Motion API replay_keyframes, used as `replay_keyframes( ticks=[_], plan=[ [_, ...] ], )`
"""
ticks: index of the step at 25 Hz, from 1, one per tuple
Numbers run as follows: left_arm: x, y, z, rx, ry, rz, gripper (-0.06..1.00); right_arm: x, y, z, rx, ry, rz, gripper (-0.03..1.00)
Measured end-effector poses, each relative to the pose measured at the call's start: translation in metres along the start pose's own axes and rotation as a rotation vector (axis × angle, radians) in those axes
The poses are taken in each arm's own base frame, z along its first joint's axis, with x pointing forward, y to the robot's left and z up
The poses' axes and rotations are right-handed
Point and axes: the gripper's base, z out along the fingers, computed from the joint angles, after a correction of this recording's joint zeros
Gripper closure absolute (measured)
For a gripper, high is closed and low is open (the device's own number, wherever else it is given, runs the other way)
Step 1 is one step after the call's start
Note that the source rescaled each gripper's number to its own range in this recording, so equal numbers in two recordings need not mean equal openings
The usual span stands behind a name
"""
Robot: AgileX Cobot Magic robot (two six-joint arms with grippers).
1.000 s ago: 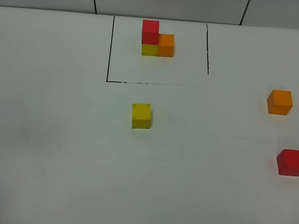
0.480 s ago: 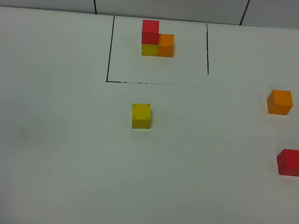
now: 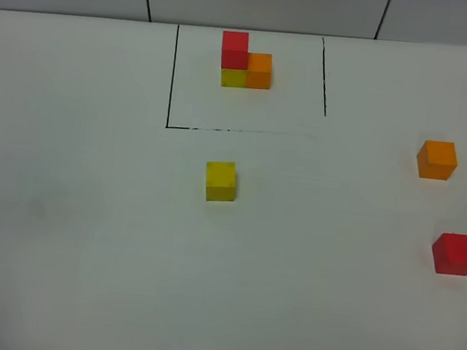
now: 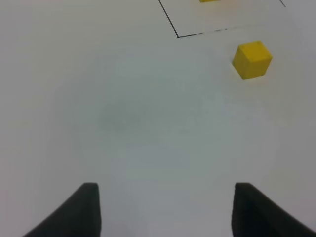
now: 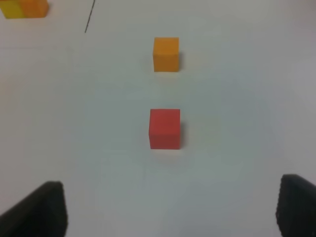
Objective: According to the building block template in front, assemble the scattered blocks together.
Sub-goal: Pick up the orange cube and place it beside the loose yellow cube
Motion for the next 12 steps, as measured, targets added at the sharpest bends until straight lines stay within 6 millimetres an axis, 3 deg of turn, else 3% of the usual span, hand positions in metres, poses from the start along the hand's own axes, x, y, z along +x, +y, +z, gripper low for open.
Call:
replay_keyframes(
  ticks=[12],
  plan=[
    [0.0000,0.0000,0.0000,0.000,0.000,0.000,0.55,-0.0006,0.0000,0.0010,0.001,0.007,-0.012,0.21]
  ],
)
